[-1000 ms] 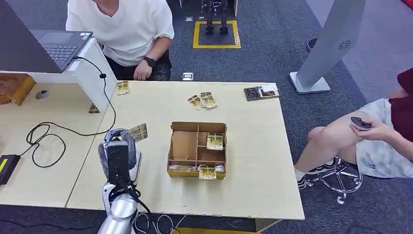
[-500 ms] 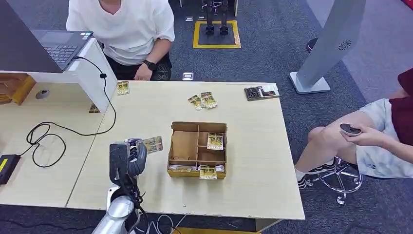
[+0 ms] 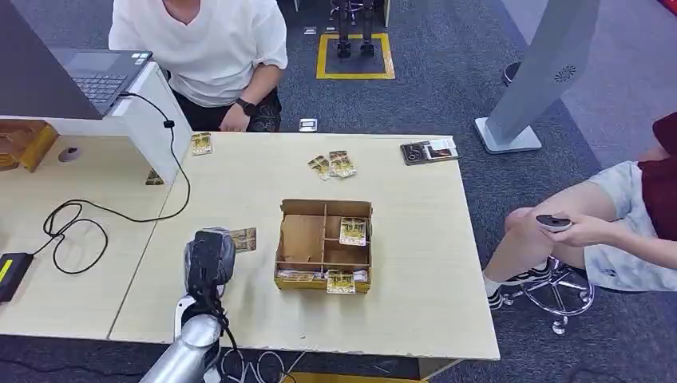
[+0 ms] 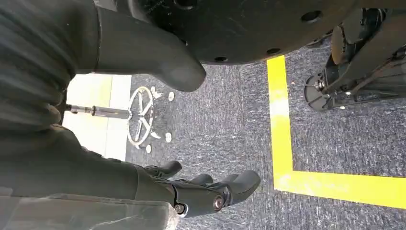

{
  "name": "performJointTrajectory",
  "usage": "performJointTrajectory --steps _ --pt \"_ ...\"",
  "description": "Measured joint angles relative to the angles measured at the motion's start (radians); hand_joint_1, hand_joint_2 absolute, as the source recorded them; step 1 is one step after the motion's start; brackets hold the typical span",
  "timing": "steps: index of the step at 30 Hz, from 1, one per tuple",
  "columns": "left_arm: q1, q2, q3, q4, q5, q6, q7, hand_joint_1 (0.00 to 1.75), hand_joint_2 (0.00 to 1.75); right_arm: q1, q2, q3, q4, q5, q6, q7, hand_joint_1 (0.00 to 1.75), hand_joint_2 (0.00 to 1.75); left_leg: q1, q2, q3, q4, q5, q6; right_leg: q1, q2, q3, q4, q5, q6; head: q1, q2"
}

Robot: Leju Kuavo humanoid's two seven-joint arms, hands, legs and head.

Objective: Pass the card to the sensor for recognition and then transmit it.

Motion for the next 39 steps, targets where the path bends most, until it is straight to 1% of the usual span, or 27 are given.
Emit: performJointTrajectory --steps 8,16,22,24,26,30,32,35,37,39 --pt "-0.03 0.006 0.0 0.069 -0.027 0.011 0.008 1.75 1.75 0.0 0.0 0.0 -0.003 0.0 -0.001 0.001 0.0 1.75 0.0 0.0 0.0 0.0 0.0 0.0 0.0 0.0 0.0 0.0 0.0 0.0 0.0 0.0" --pt "-0.079 0.021 0.003 0.169 -0.095 0.017 0.032 1.75 1.75 0.0 -0.002 0.001 -0.005 0.0 -0.001 0.004 0.0 1.75 0.0 0.0 0.0 0.0 0.0 0.0 0.0 0.0 0.0 0.0 0.0 0.0 0.0 0.0" --pt "-0.094 0.035 0.026 0.226 -0.089 0.022 0.026 1.75 1.75 0.0 -0.005 0.001 -0.011 0.0 -0.002 0.004 0.0 1.75 0.0 0.0 0.0 0.0 0.0 0.0 0.0 0.0 0.0 0.0 0.0 0.0 0.0 0.0" --pt "-0.098 0.038 0.042 0.239 -0.075 0.024 0.022 1.75 1.75 0.0 -0.005 0.001 -0.012 0.0 -0.003 0.004 0.0 1.75 0.0 0.0 0.0 0.0 0.0 0.0 0.0 0.0 0.0 0.0 0.0 0.0 0.0 0.0" --pt "-0.098 0.043 0.068 0.248 -0.066 0.025 0.004 1.75 1.75 0.0 -0.006 0.001 -0.014 0.0 -0.003 0.004 0.0 1.75 0.0 0.0 0.0 0.0 0.0 0.0 0.0 0.0 0.0 0.0 0.0 0.0 0.0 0.0" --pt "-0.092 0.049 0.139 0.258 -0.058 0.024 -0.029 1.75 1.75 0.0 -0.007 0.001 -0.016 0.0 -0.006 0.004 0.0 1.75 0.0 0.0 0.0 0.0 0.0 0.0 0.0 0.0 0.0 0.001 0.0 0.0 0.0 0.0" --pt "-0.086 0.049 0.18 0.258 -0.037 0.024 -0.046 1.75 1.75 0.0 -0.007 0.001 -0.016 0.0 -0.006 0.004 0.0 1.75 0.0 0.0 0.0 0.0 0.0 0.0 0.0 0.0 0.0 0.001 0.0 0.0 0.0 0.0" --pt "-0.065 0.053 0.23 0.249 0.054 0.019 -0.067 1.75 1.75 0.0 -0.007 0.001 -0.017 0.0 -0.01 0.004 0.0 1.75 0.0 0.001 0.0 0.0 0.0 0.0 0.0 0.001 0.0 0.001 0.0 0.0 0.0 0.0" --pt "-0.046 0.057 0.264 0.219 0.123 0.019 -0.082 1.75 1.75 0.0 -0.007 0.001 -0.017 0.0 -0.011 0.004 0.0 1.75 0.0 0.001 0.001 -0.001 0.0 0.0 0.0 0.001 0.001 0.001 0.0 0.0 0.0 0.0" --pt "-0.028 0.067 0.29 0.193 0.169 0.019 -0.089 1.75 1.75 0.0 -0.007 0.0 -0.018 0.0 -0.012 0.003 0.0 1.75 0.0 0.001 0.001 -0.001 0.0 0.0 0.0 0.001 0.001 0.001 0.0 0.0 0.0 0.0"
